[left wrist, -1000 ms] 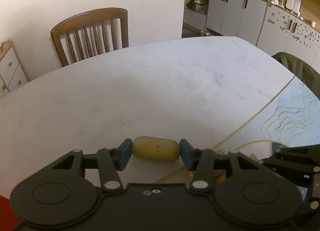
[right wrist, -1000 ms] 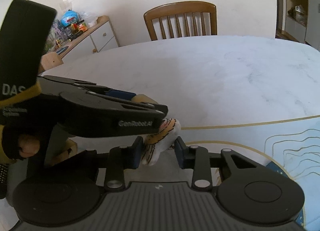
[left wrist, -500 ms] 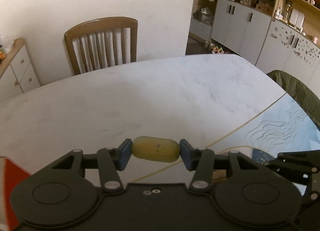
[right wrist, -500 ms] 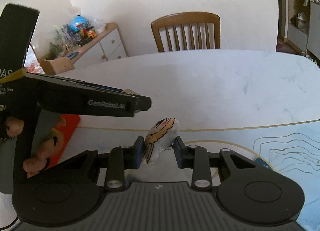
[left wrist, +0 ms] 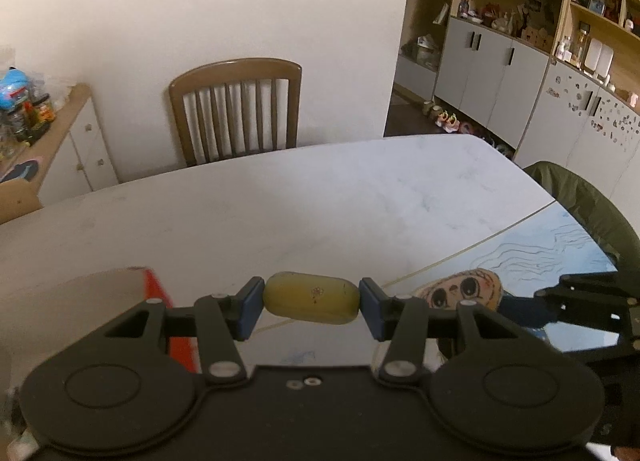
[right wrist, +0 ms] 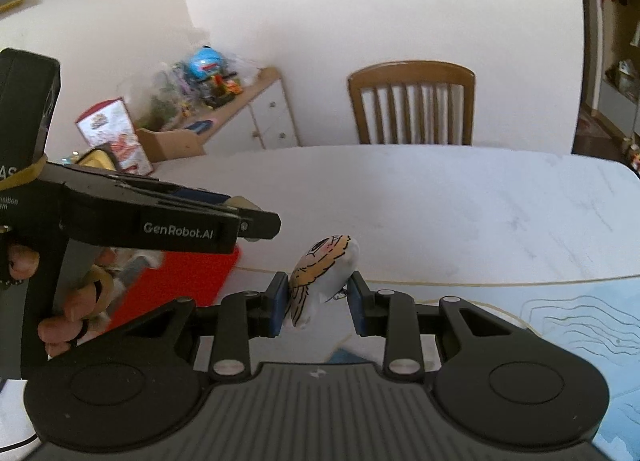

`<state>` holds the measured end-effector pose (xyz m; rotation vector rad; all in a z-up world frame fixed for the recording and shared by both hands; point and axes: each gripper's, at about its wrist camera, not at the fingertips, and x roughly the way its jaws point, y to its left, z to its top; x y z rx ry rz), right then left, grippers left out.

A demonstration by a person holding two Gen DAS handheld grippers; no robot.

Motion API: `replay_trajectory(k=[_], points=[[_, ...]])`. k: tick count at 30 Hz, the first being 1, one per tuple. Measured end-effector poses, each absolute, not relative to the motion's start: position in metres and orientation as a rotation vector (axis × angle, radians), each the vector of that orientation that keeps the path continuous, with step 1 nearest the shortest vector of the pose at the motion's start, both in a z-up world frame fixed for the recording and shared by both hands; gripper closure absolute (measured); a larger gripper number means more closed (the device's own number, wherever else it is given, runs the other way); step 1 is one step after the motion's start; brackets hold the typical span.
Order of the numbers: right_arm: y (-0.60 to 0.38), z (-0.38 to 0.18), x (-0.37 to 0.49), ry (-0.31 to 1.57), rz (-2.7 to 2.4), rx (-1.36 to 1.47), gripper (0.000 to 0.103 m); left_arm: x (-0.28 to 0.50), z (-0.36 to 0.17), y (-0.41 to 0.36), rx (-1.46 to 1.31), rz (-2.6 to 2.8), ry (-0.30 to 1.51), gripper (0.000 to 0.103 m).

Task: Organize objects
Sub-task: 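Carry the sponge and keychain over the cardboard box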

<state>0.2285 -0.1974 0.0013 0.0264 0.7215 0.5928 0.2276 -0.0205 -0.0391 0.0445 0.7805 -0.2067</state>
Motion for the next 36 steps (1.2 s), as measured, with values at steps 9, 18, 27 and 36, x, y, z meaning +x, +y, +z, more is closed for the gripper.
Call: replay_trajectory(k=[9,18,27,36], points=[[-0.159,0.032,0.197,0.685,0.678,-0.002,0.072,0.184,-0.012,0.015,0.020,-0.155,0.762,0.052],[-0.112,0.048,0.174,0.669,0.762,-0.054,0.072,0.151,0.000,0.064,-0.015,-0.082,0.753,0.052],[-0.061,0.047,0.161,0.676,0.824,-0.108,0.072,0.132,0.001,0.119,-0.047,-0.001,0.756,0.052],[-0.016,0.031,0.168,0.702,0.831,-0.153,0.072,0.126,-0.005,0.167,-0.057,0.074,0.767,0.052]])
